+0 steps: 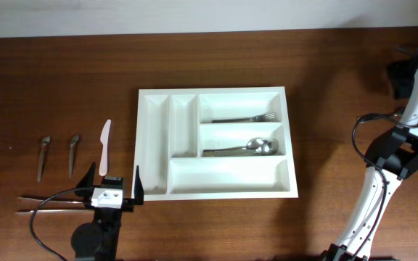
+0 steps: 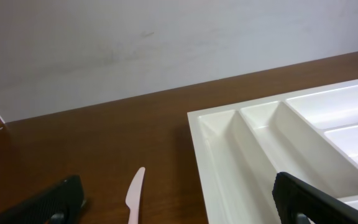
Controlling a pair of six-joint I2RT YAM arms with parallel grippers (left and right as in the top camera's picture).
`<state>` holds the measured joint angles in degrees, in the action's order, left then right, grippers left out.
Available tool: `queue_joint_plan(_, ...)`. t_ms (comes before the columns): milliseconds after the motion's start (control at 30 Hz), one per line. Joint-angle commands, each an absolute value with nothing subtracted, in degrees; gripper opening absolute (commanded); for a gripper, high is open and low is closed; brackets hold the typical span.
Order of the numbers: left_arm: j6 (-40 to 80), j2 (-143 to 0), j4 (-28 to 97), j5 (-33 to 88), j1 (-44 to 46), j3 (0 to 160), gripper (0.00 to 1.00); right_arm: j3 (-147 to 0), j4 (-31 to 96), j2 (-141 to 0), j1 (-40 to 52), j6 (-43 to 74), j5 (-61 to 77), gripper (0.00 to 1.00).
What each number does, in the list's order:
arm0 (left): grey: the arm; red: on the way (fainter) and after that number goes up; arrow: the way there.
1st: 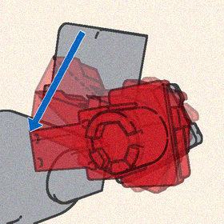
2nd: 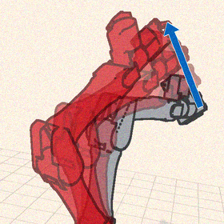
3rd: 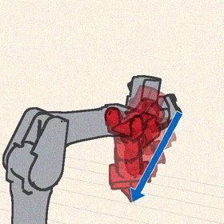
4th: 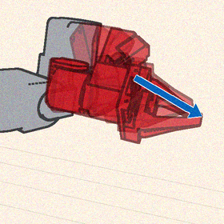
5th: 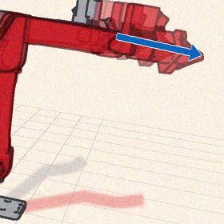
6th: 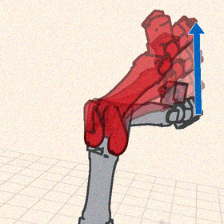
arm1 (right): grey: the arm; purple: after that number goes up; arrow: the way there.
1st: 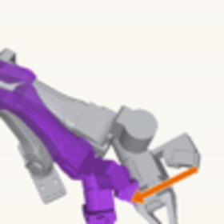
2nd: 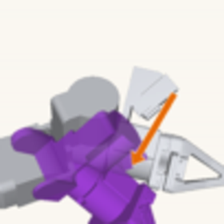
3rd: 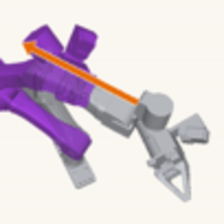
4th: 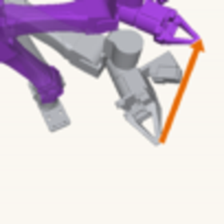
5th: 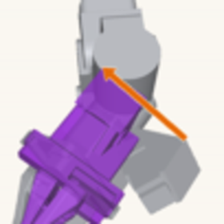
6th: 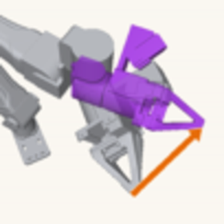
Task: Pack container
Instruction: 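Move the right gripper over the last silver fork on the right, then lower the right gripper onto the fork and close on it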
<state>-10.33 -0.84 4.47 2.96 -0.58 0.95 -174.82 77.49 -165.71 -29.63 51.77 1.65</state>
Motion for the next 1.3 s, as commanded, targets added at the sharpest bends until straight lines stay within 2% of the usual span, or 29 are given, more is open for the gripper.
queue_joint_plan(0, -11.3, -0.4, 4.3, 2.6, -0.9, 0.5, 0.99, -180.1, 79.2, -160.8, -29.7, 48.0, 1.6, 0.98)
queue_joint_plan(367, -11.3, -0.4, 4.3, 2.6, -0.9, 0.5, 0.99, -180.0, 97.3, -148.3, -29.8, 45.5, -5.9, 0.99)
queue_joint_plan(467, -11.3, -0.4, 4.3, 2.6, -0.9, 0.5, 0.99, -180.0, 97.3, -146.2, -29.7, 39.6, -3.4, 0.99)
queue_joint_plan(633, -11.3, -0.4, 4.3, 2.6, -0.9, 0.5, 0.99, -179.4, 97.3, -145.3, -29.6, 38.7, 0.5, 0.99)
queue_joint_plan(800, -11.3, -0.4, 4.3, 2.6, -0.9, 0.5, 0.99, -170.5, 97.4, -145.3, -30.4, 37.7, 7.2, 0.99)
queue_joint_plan(967, -11.3, -0.4, 4.3, 2.6, -0.9, 0.5, 0.99, -160.0, 97.3, -145.3, -31.7, 44.3, 5.3, 0.99)
queue_joint_plan(1267, -11.2, -0.4, 4.3, 2.6, -0.9, 0.5, 0.99, -152.4, 96.6, -145.6, -32.3, 43.8, -3.4, 0.99)
